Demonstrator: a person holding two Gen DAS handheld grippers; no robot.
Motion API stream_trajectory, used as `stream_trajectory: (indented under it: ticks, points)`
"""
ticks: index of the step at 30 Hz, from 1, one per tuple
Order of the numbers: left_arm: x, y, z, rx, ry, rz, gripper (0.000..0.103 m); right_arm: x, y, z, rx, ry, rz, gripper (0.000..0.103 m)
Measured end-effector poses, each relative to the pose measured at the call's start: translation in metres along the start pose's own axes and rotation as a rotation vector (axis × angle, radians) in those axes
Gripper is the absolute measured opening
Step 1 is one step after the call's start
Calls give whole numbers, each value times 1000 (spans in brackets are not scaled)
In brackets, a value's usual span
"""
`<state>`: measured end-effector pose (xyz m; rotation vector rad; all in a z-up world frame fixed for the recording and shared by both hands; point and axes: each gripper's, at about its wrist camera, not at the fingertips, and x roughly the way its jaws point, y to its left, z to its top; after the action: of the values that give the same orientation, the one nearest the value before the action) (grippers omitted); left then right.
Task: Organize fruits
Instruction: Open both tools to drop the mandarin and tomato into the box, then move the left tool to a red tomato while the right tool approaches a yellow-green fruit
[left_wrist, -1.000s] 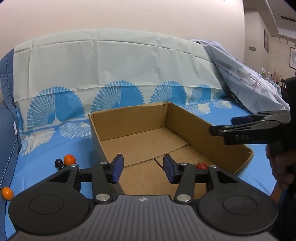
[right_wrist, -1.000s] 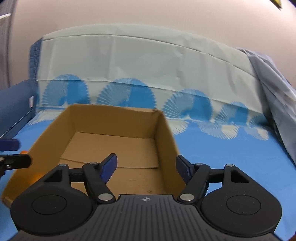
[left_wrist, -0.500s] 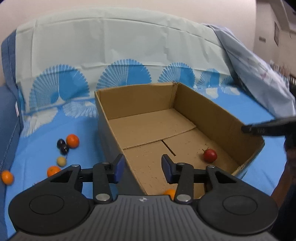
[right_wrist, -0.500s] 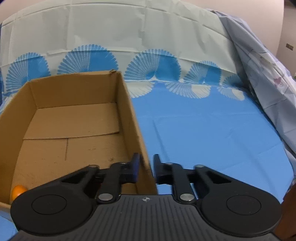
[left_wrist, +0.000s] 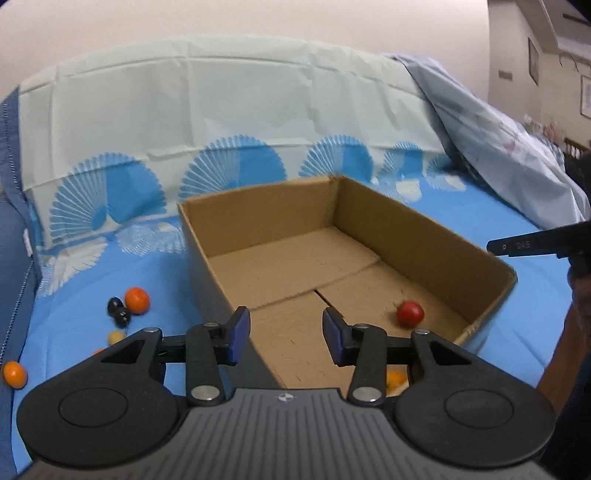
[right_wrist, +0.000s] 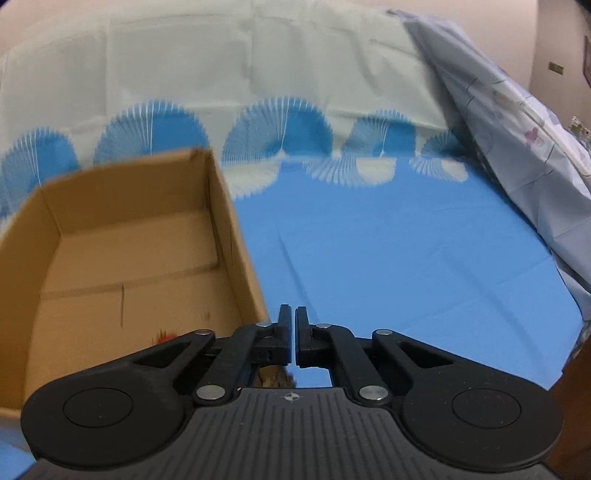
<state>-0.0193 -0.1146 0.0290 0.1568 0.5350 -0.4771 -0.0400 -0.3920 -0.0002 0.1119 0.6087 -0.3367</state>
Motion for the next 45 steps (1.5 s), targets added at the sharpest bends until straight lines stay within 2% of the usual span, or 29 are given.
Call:
stream_trajectory:
  ticks: [1, 3, 4, 6, 8, 9, 10, 11, 12, 14, 18, 21, 25, 26, 28, 31, 36, 42, 44, 45]
  points:
    - [-1, 3, 1, -16, -8, 7, 49, -5, -1, 1, 4, -32, 7, 39]
    - [0, 9, 2, -49, 5, 21, 50, -11, -4, 3, 14, -68, 29, 63]
    - [3, 12, 2, -65, 25, 22, 52, -10, -3, 2, 16, -64, 50, 64]
    - [12, 16, 2, -88, 80, 26, 53, 0, 2, 1, -1, -15, 80, 64]
    - [19, 17, 0, -95, 124, 19, 52, 14, 8, -2, -17, 58, 98, 57]
    - [22, 17, 0, -93, 136, 7, 52, 20, 11, -4, -26, 90, 93, 31]
    - [23, 16, -1, -88, 138, -3, 44, 24, 13, -5, -32, 105, 78, 19]
    - [23, 14, -1, -69, 132, 1, 43, 24, 13, -5, -32, 101, 44, 19]
    - [23, 11, -2, -50, 125, 16, 43, 23, 10, -4, -6, 97, 60, 17]
    - [21, 12, -2, -50, 109, 16, 39, 19, 6, -3, 32, 82, 85, 16]
    - [18, 13, -2, -75, 92, -41, 37, 3, 6, -5, -2, 27, 26, 17]
    - [19, 4, -4, -29, 92, -34, 37, 6, 2, -9, -12, 51, 21, 17]
    - [19, 1, -4, -27, 99, -53, 37, 18, -5, -10, 13, 94, 17, 19]
    - [18, 2, -4, -28, 96, -55, 37, 17, -5, -9, 21, 83, 22, 21]
    - [16, 4, -3, -37, 87, -58, 38, 10, -4, -8, 17, 38, 22, 39]
    - [13, 7, -3, -51, 75, -50, 38, 0, 4, -6, -6, -16, 41, 45]
    - [-2, 17, 1, -73, -1, -17, 38, -16, 24, -5, -85, -101, 55, 45]
    - [-24, 58, 12, -234, -53, 13, 37, -39, 40, -3, -77, -182, 143, 44]
    - [-35, 74, 19, -259, -71, 12, 34, -47, 47, -2, -70, -212, 177, 34]
    - [-43, 83, 25, -264, -85, 21, 33, -52, 51, -2, -66, -226, 199, 24]
